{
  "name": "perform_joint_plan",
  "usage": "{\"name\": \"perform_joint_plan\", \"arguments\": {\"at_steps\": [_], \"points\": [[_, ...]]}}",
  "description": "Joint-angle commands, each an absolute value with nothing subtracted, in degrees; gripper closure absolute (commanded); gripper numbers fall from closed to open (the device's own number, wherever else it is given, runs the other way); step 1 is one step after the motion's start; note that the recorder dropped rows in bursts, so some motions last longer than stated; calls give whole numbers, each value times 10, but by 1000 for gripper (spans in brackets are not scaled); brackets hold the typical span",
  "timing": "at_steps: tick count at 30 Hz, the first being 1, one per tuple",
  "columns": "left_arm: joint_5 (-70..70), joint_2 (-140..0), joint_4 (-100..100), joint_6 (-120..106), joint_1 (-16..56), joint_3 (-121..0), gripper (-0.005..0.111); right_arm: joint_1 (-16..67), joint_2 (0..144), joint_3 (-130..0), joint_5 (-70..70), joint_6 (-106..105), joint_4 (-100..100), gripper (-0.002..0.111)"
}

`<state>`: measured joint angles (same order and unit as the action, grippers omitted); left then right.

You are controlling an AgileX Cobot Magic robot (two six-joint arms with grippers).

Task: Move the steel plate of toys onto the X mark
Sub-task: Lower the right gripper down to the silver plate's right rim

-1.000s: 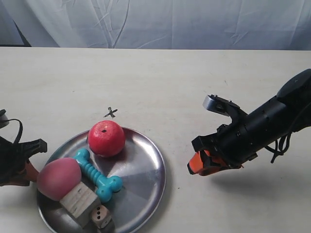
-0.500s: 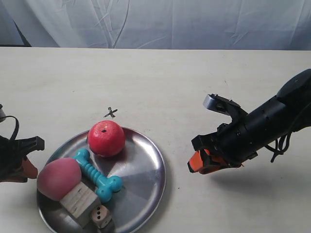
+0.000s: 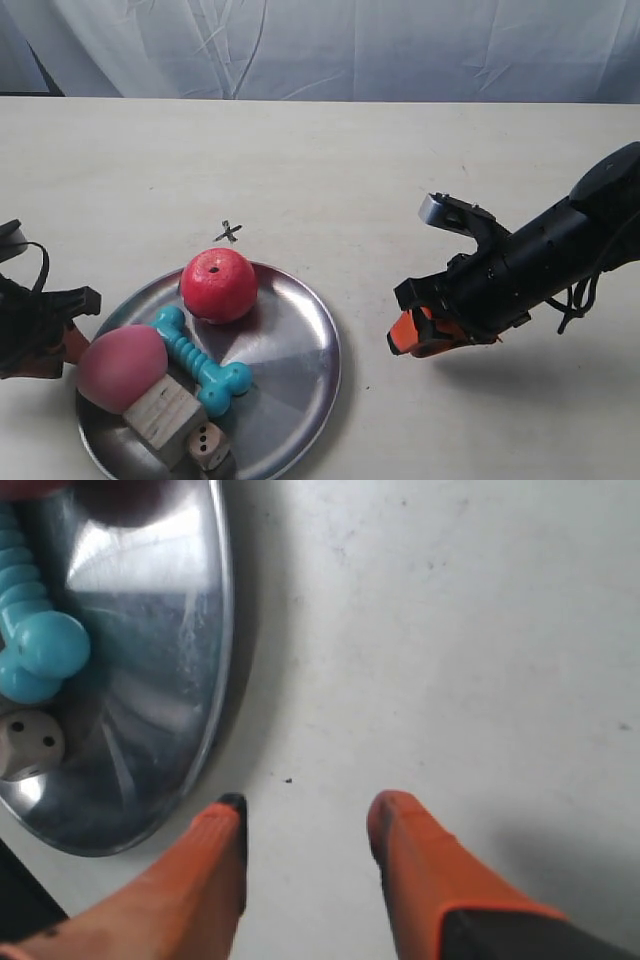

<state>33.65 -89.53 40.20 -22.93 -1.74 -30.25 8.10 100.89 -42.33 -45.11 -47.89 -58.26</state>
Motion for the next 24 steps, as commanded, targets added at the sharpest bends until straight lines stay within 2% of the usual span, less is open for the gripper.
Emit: {"name": "perform_joint_plan", "arguments": {"at_steps": [1,7,14,24], "points": [[343,-897,409,-244,-18,-301,72,81,1014,-426,-449,-483,-579,66],[345,-908,406,-244,-16,-301,74,90,1036,-426,-458,-483,-589,66],[346,-920,411,-244,-16,-301,74,153,1038,-426,-415,-481,-617,66],[346,-920,416,-244,-15,-301,74,155,1038,-426,-415,-481,-656,66]]}}
